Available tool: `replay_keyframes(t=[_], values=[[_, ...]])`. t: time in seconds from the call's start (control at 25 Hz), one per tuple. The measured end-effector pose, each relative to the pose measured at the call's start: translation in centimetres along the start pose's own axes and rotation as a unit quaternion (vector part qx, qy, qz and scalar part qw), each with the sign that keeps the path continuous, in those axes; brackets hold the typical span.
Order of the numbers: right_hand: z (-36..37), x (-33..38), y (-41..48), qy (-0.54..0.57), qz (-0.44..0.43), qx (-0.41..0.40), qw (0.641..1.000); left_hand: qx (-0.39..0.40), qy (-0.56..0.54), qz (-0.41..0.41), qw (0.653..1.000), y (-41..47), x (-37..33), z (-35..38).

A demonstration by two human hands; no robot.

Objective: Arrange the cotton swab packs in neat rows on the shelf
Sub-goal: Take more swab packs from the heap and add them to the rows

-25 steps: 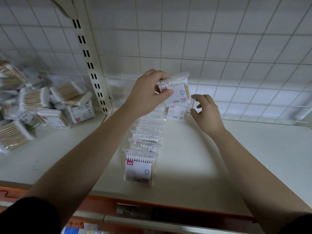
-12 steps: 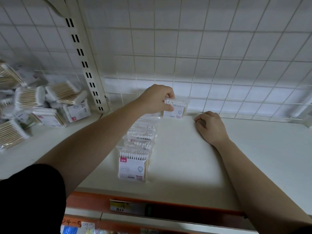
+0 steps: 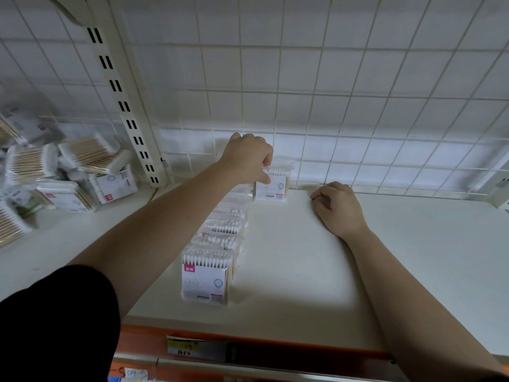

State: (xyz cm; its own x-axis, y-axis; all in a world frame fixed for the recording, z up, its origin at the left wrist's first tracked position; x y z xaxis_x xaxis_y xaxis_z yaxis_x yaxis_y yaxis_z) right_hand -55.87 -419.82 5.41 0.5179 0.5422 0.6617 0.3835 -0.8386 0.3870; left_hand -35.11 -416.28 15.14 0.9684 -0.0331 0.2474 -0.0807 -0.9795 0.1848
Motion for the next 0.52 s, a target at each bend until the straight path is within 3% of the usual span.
replay_keyframes(t=[0.12,0.28,0.4,0.52], values=[[0.1,0.0,0.1,0.005,0.004,0.0,1.0,0.018,-0.029,-0.008,0.999,0.6,0.3,-0.1],[-0.6,0.5,0.0,0.043,0.001,-0.011,0.999,0.007,-0.147,-0.012,0.989,0.4,1.6,-0.3],[-1.7,2.3,0.3,0.075,-0.012,-0.054,0.996,-0.066,-0.218,-0.014,0.974,-1.0,2.8,-1.1],[-2.3,6.1,1.0,0.112,-0.044,-0.082,0.989,-0.14,-0.218,-0.032,0.965,-3.5,4.5,-2.2]])
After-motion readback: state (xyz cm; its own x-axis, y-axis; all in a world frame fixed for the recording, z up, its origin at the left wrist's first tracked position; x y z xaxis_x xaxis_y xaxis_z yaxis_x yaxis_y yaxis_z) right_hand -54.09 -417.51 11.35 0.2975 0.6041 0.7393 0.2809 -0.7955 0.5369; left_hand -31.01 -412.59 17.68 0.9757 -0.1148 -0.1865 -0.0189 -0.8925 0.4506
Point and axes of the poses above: each hand's wrist, its own y-axis towards the middle knuckle, its own z-axis out of the palm, x = y × z, the point moved 4 cm from there along y, towards the middle knuckle, and after that the axes turned 14 degrees about y, right-handed, at the moved point
